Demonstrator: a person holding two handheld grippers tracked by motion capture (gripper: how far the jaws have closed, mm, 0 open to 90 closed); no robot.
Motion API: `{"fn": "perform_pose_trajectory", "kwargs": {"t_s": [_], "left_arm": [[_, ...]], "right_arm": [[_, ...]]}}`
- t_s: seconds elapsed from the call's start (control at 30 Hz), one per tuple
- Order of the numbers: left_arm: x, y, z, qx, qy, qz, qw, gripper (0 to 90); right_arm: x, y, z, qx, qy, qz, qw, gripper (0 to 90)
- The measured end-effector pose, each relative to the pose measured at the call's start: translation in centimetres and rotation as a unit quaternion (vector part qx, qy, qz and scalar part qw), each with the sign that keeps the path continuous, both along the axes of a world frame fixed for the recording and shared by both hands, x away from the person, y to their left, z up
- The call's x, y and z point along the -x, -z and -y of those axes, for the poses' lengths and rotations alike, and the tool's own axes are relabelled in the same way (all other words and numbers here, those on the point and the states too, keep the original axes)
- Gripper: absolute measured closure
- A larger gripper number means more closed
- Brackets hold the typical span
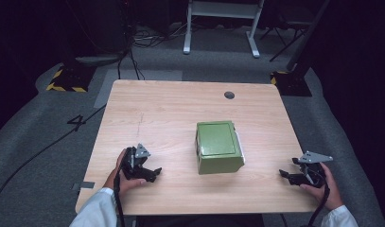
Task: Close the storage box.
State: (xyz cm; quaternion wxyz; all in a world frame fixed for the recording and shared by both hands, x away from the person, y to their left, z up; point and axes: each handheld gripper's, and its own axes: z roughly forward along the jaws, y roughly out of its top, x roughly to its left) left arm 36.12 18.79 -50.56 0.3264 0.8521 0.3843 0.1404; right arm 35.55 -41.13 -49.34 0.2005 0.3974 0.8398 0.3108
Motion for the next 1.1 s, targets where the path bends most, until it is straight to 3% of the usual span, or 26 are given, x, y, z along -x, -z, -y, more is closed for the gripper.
{"fn": "perform_pose_trajectory", "kwargs": {"t_s": [0.2, 0.37, 1.1], "left_arm": [[0.0, 0.0, 0.0, 0.000, 0.000, 0.000, 1.0000, 0.4], [0.0, 0.0, 0.0, -0.001, 0.000, 0.000, 1.0000, 0.4], [0.0, 0.0, -0.1, 0.001, 0.007, -0.002, 1.0000, 0.2]], "right_arm": [[0.4, 0.6, 1.0, -0.045, 0.016, -0.007, 0.9988, 18.9], [0.8, 1.0, 1.1, -0.059, 0.027, 0.009, 0.9979, 18.1], [0.8, 1.0, 1.0, -0.057, 0.037, 0.010, 0.9976, 17.9]]}}
